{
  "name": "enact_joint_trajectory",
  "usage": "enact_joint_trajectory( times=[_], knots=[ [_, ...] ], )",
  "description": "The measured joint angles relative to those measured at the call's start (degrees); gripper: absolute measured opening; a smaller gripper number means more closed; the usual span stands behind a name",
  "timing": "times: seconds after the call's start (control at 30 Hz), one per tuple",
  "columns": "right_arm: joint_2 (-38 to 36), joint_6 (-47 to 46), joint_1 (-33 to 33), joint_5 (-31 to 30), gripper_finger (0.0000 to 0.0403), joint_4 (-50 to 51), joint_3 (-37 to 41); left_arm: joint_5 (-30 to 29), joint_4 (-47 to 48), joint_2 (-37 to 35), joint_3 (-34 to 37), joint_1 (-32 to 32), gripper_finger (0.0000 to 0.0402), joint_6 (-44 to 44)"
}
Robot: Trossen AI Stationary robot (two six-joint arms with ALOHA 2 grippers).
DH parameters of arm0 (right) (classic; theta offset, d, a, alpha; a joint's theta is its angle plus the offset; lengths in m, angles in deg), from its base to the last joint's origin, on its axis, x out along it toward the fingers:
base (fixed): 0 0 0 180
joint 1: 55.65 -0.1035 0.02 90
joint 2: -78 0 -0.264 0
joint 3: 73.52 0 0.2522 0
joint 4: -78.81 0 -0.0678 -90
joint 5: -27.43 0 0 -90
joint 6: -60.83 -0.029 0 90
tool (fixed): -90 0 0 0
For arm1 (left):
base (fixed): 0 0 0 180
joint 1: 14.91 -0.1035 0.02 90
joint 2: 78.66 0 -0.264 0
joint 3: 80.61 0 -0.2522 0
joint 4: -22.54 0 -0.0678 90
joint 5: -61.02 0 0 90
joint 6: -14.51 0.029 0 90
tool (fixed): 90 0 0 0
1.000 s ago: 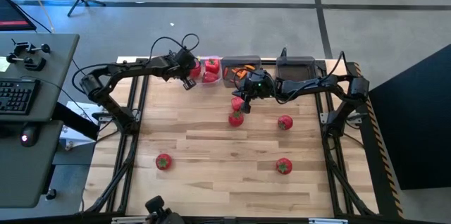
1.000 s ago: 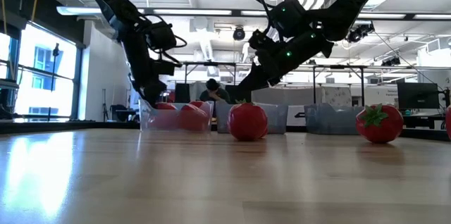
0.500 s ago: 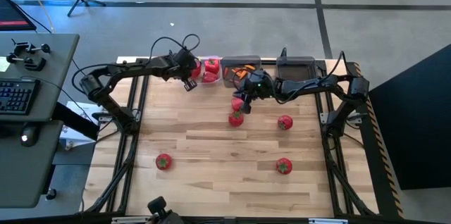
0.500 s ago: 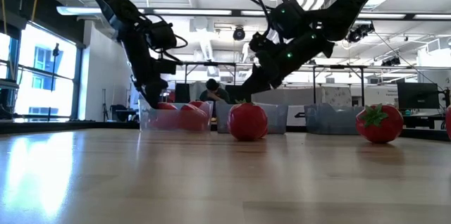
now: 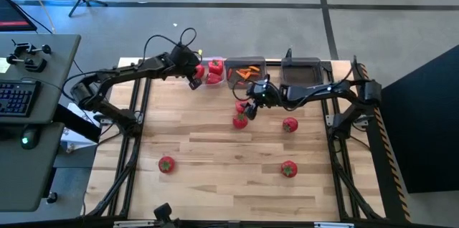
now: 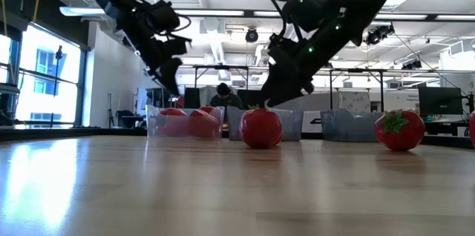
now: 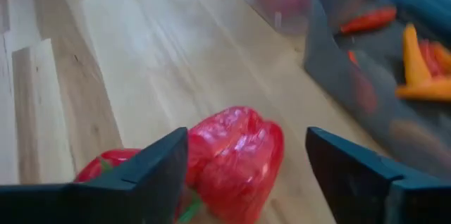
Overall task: Sort produce into baskets
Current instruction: Put the red bell pepper into the transparent bin
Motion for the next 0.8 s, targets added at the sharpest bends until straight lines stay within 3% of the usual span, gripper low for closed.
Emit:
enact_joint_trajectory(
  times=[0.27, 0.37, 0.6, 0.8],
  knots=[
    [-0.3, -12.8, -3.3, -4.7, 0.0316, 1.6, 0.0, 2.4, -17.5, -6.4, 9.8, 1.8, 0.0, -3.3],
    [-0.3, -14.7, -3.6, -7.8, 0.0317, 1.9, 0.0, 2.5, -19.8, -9.3, 12.3, 2.4, 0.0, -4.3],
    [0.3, -18.3, -3.7, -8.2, 0.0317, 4.2, -2.5, 1.3, -23.2, -15.6, 18.1, 2.4, 0.0, -8.0],
    [4.7, -18.5, -3.5, -7.3, 0.0317, 17.3, -11.4, 1.2, -26.1, -18.8, 22.1, 2.4, 0.0, -10.2]
  ],
)
